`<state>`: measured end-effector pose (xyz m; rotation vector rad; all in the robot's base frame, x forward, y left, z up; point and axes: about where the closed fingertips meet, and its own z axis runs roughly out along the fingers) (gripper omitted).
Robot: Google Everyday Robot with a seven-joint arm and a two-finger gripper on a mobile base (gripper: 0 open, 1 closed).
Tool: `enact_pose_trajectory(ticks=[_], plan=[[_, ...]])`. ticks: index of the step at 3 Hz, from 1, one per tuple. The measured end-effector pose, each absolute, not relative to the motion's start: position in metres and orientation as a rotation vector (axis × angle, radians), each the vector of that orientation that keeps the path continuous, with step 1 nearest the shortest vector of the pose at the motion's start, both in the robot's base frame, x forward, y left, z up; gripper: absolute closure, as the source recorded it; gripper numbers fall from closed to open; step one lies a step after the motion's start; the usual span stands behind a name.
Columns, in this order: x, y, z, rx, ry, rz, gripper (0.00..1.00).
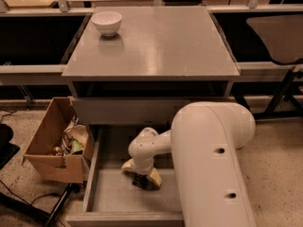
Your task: Pick rxbar chocolate from middle drawer and place on counter
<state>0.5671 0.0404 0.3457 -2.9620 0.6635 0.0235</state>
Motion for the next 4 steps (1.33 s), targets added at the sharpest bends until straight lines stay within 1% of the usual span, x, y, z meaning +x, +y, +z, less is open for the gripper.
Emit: enact_pose_trajectory(ticks=[1, 2, 3, 4], plan=[[0.5764, 0.0305, 0.3217, -3.000, 0.721, 0.044, 0.00], [0.5766, 0.0300, 0.3257, -3.000, 0.724, 0.045, 0.19], [0.5766, 0.0300, 0.3257, -3.000, 0.724, 0.045, 0.50], [0.5766, 0.0300, 0.3257, -3.000, 0.724, 0.045, 0.73]])
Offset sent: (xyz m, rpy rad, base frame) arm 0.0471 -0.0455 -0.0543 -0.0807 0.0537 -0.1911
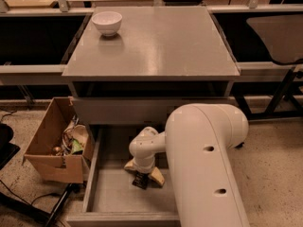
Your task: Pick rxbar chocolate from middle drawer and place on counter
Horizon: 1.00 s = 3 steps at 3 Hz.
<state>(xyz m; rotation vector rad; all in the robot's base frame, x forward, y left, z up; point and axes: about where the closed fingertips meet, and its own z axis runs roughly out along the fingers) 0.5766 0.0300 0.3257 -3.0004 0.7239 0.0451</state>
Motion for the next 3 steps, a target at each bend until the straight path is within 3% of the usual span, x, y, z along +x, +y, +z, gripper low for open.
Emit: enact_pose_trajectory(ticks=[1, 3], plan=[[0.577, 0.030, 0.326, -3.000, 0.724, 0.045, 0.96], [0.577, 0.030, 0.337, -3.000, 0.724, 0.045, 1.00]])
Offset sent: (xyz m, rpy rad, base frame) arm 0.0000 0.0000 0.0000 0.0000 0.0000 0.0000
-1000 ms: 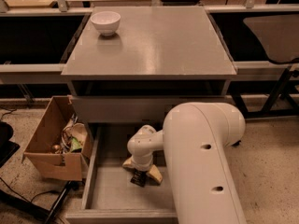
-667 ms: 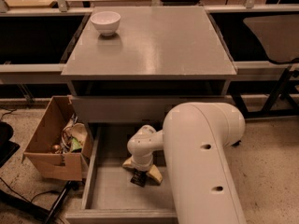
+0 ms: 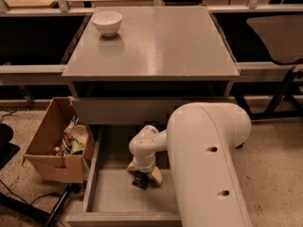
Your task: Pick rxbar chocolate from middle drawer and place on counter
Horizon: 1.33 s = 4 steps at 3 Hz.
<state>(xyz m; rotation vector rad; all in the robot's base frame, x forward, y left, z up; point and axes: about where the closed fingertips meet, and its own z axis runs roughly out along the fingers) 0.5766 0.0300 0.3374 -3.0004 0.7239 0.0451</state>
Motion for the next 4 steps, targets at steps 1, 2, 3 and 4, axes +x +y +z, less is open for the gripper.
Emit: enact_pose_trajectory(ticks=[1, 2, 3, 4], plan=[[0.577, 0.030, 0.355, -3.000, 0.724, 0.045, 1.00], [0.575, 0.030, 0.361, -3.009, 0.703, 0.044, 1.00], [0.568, 0.032, 0.402, -3.062, 0.561, 0.037, 1.00], [0.548, 0.030, 0.453, -3.125, 0.519, 0.050, 1.00]])
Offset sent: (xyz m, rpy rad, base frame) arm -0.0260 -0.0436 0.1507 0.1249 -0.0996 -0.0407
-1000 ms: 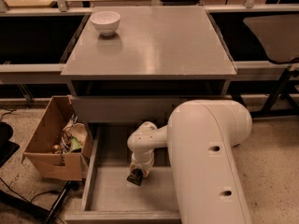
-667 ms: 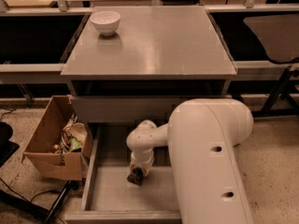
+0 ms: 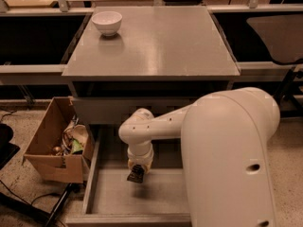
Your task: Pick rxbar chocolate from middle drawer and place on counter
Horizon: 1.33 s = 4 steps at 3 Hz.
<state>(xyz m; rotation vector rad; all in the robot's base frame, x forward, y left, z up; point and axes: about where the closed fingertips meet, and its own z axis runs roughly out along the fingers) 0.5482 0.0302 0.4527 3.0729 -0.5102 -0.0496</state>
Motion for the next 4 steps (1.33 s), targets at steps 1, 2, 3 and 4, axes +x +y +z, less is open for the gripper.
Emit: enact_pose_trajectory(ticks=[1, 2, 3, 4], plan=[[0.526, 0.021, 0.510, 3.068, -0.464, -0.026, 1.00], [0.514, -0.004, 0.592, 3.047, -0.527, 0.063, 1.00], [0.521, -0.028, 0.682, 3.054, -0.661, 0.213, 1.00], [0.540, -0.039, 0.755, 3.031, -0.788, 0.374, 1.00]])
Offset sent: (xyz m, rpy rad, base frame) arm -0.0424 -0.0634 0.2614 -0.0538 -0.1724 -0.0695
